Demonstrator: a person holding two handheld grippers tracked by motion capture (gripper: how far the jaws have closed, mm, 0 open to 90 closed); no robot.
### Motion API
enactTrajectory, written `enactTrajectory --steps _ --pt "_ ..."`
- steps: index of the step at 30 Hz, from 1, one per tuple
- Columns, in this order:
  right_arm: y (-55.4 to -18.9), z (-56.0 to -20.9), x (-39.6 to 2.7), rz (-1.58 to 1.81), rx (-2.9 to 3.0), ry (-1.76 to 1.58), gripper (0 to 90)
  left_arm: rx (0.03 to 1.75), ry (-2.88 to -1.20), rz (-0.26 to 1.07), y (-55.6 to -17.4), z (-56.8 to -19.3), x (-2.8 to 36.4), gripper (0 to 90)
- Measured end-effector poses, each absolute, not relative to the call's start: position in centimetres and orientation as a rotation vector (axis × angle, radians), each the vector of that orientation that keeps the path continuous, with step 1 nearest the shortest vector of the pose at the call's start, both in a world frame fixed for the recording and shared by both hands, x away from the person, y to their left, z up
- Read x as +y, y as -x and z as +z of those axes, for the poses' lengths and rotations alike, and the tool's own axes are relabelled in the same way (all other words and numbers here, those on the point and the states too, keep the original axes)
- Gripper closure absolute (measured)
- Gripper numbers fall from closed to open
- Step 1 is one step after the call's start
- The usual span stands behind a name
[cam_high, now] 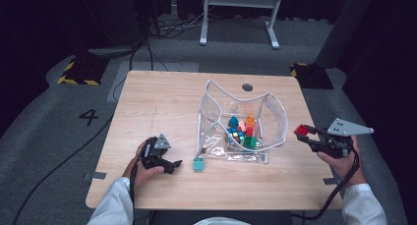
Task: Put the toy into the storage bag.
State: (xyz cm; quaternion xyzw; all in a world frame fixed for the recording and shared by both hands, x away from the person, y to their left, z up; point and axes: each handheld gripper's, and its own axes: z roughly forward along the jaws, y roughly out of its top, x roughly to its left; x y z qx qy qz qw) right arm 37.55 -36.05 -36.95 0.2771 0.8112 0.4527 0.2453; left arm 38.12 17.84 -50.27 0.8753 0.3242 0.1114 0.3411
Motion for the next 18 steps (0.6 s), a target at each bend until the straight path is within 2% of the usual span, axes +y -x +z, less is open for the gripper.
enactTrajectory --steps 18 --pt "-41.1 -32.3 -32.2 1.287 2.244 -0.648 59.2 0.843 -2.277 0.29 -38.1 -50.3 17.8 8.8"
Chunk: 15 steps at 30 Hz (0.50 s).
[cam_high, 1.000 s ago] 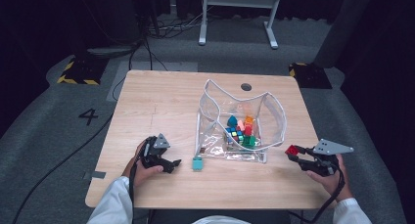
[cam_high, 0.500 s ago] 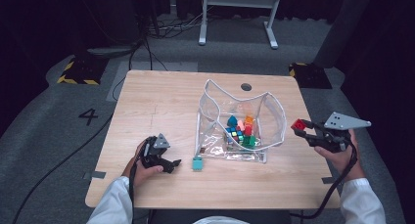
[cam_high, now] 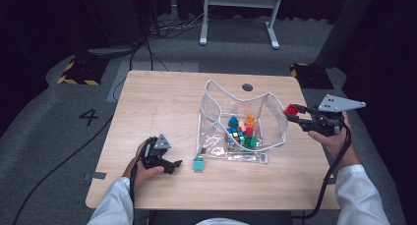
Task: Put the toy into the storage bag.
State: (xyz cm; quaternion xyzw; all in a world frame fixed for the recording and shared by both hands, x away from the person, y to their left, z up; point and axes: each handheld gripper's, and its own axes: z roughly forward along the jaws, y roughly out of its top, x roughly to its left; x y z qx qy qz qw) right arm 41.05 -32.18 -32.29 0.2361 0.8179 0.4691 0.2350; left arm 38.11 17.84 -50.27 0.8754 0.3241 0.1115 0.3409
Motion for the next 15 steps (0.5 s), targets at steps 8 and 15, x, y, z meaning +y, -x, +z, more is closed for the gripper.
enactTrajectory --steps 8,15 --pt "-41.5 -31.3 -28.7 1.267 2.311 -0.558 59.2 0.843 -2.277 0.29 -38.1 -50.3 17.8 8.8" --pt "-42.8 -31.3 -25.2 1.203 2.412 -0.44 59.2 0.843 -2.277 0.29 -38.1 -50.3 17.8 8.8"
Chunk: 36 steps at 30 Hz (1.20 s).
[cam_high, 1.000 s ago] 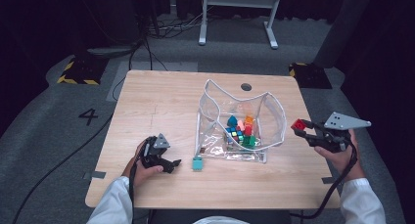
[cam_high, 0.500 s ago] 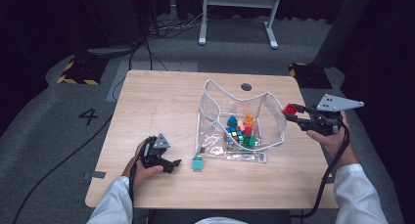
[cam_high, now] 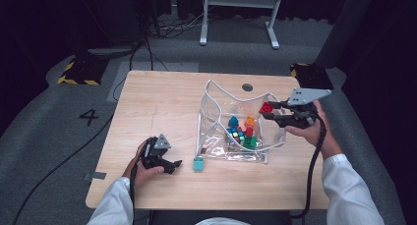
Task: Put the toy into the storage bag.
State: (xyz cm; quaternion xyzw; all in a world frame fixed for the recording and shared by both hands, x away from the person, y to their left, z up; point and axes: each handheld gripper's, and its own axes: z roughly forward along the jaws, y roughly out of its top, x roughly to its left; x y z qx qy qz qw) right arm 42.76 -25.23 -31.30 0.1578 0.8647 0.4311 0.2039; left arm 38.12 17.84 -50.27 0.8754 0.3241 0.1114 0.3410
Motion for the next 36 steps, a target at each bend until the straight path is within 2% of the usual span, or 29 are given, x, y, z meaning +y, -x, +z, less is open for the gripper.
enactTrajectory --steps 8,15,28,36 --pt "-44.4 -32.1 -21.5 0.949 2.579 -0.345 59.2 0.836 -2.281 0.291 -38.2 -50.3 17.8 8.6" --pt "-45.6 -33.0 -19.9 0.746 2.662 -0.285 59.2 0.843 -2.278 0.289 -38.1 -50.3 17.8 8.7" --pt "-46.8 -34.9 -21.1 0.531 2.7 -0.375 59.2 0.843 -2.277 0.289 -38.1 -50.3 17.8 8.7" --pt "-47.0 -35.3 -23.7 0.567 2.72 -0.457 59.1 0.842 -2.277 0.29 -38.1 -50.3 17.8 8.7"
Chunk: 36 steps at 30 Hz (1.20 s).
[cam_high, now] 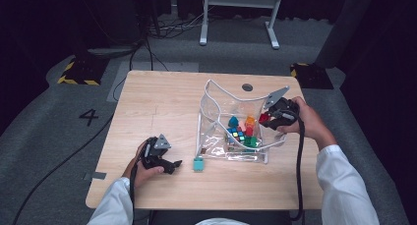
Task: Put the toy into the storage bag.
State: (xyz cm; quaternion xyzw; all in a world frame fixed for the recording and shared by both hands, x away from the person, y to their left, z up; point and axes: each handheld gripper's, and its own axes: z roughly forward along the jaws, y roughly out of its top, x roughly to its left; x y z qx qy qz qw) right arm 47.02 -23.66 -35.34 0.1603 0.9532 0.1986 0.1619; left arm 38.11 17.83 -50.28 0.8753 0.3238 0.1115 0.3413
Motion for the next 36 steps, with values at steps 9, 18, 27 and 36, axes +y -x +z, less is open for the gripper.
enactTrajectory --steps 9,18,27,36 --pt "-46.9 -35.2 -24.9 0.594 2.702 -0.449 58.8 0.842 -2.278 0.29 -38.1 -50.3 17.8 8.7" --pt "-46.0 -34.3 -24.9 0.675 2.648 -0.431 48.9 0.842 -2.278 0.29 -38.1 -50.3 17.8 8.7" --pt "-43.9 -33.3 -26.5 0.907 2.555 -0.471 39.6 0.842 -2.278 0.29 -38.1 -50.3 17.8 8.7" --pt "-41.9 -32.5 -29.2 1.053 2.392 -0.565 28.9 0.842 -2.279 0.289 -38.1 -50.3 17.8 8.7"
